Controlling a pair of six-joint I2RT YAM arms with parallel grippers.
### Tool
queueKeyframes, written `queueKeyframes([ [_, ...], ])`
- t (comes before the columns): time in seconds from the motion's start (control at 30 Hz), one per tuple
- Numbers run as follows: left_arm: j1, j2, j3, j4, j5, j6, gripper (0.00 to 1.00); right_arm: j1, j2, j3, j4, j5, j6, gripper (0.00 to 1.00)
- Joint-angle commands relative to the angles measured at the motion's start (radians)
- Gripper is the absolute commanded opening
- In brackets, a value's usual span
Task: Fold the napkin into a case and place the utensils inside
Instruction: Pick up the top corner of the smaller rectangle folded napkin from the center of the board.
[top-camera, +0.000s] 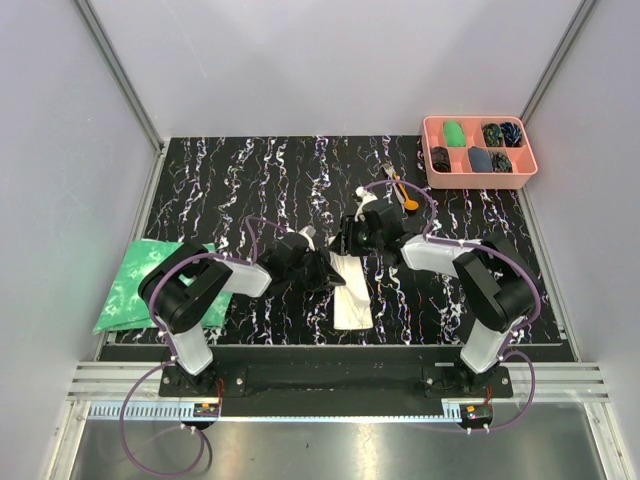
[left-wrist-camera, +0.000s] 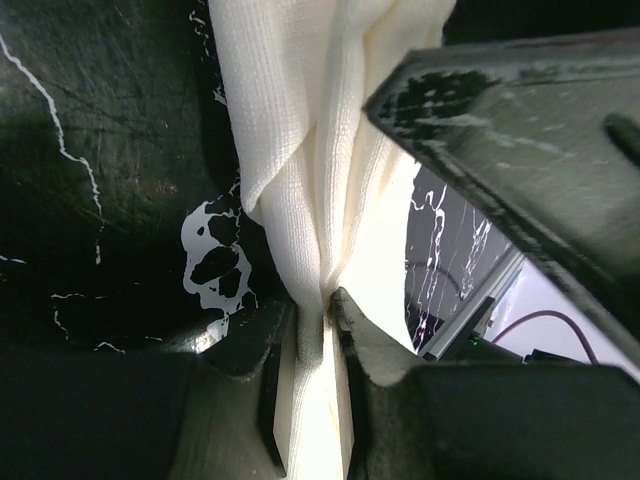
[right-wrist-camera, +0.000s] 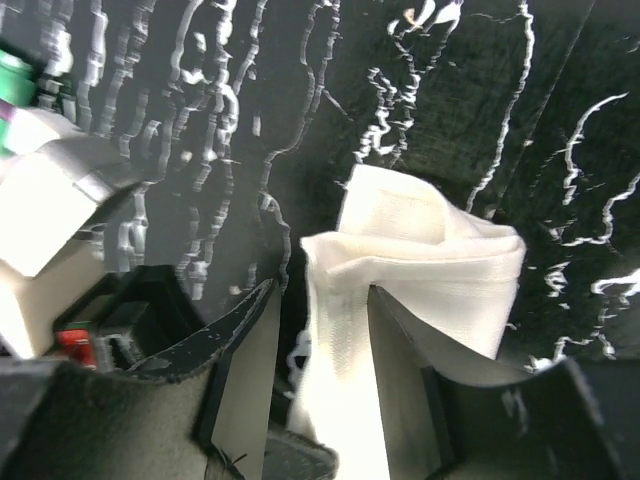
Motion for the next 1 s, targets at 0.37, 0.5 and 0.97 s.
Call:
queueKeyframes([
  [0.37, 0.01, 0.018, -0.007, 0.07, 0.035, -0.023, 0.2, 0.127, -0.015, 0.057, -0.091, 0.295, -0.195, 0.43],
  [0.5, 0.011, 0.024, -0.013, 0.083, 0.042, -0.034, 0.2, 0.156, -0.009, 0.073, -0.119, 0.352, -0.211, 0.42],
  [0.97, 0.015, 0.027, -0.027, 0.119, 0.05, -0.063, 0.18, 0.258, 0.042, 0.154, -0.239, 0.556, -0.254, 0.39],
])
